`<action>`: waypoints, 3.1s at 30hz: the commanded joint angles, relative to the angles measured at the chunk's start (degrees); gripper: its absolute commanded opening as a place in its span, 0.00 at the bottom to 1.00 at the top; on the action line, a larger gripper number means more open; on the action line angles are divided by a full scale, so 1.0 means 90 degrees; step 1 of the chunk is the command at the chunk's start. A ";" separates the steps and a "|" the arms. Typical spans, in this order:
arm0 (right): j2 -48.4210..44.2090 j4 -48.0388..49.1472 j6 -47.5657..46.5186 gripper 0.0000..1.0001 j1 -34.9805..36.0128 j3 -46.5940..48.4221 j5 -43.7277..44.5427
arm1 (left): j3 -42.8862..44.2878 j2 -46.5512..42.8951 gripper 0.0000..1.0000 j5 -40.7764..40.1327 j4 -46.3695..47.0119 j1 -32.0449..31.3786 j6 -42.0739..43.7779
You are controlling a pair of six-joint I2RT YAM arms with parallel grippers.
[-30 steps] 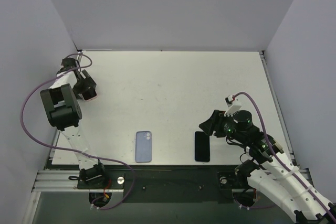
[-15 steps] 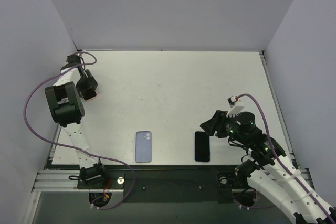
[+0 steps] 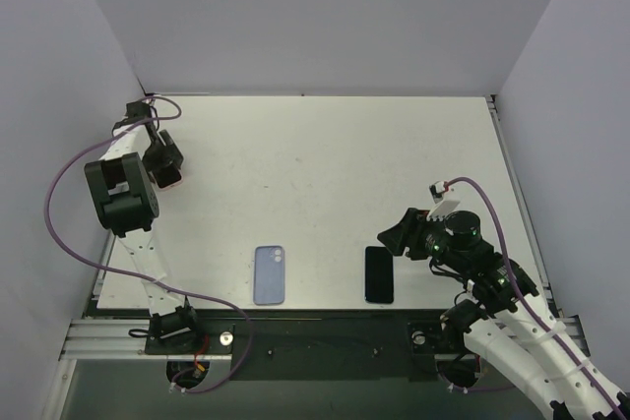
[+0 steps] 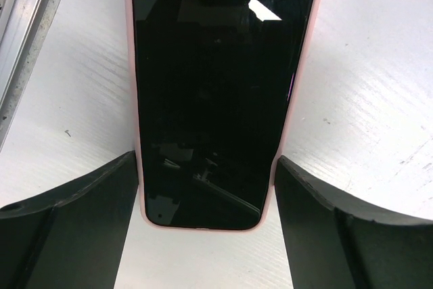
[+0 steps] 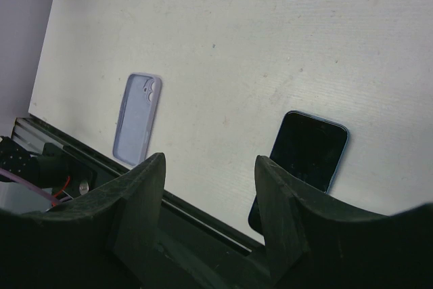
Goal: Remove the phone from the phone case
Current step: Pick up the phone at the center of the board.
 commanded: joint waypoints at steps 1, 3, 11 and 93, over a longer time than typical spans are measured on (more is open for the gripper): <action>0.0061 0.0076 -0.0052 0.51 -0.0037 0.0057 -0.0040 | -0.0042 0.0008 0.00 0.0361 -0.0660 -0.0280 0.0019; 0.0110 0.0115 -0.0042 0.51 -0.0037 0.0048 -0.0060 | -0.0081 -0.0012 0.00 0.0283 -0.0845 -0.0368 -0.0156; 0.0344 0.0311 -0.0003 0.51 -0.0046 0.0057 -0.0118 | -0.1106 -0.0656 0.00 0.0263 -0.0729 -0.0836 -0.0742; 0.2944 0.6511 0.3170 0.00 -0.1013 0.0301 -0.2745 | -0.6019 -0.7013 0.66 0.3524 0.5335 -0.6257 -0.4072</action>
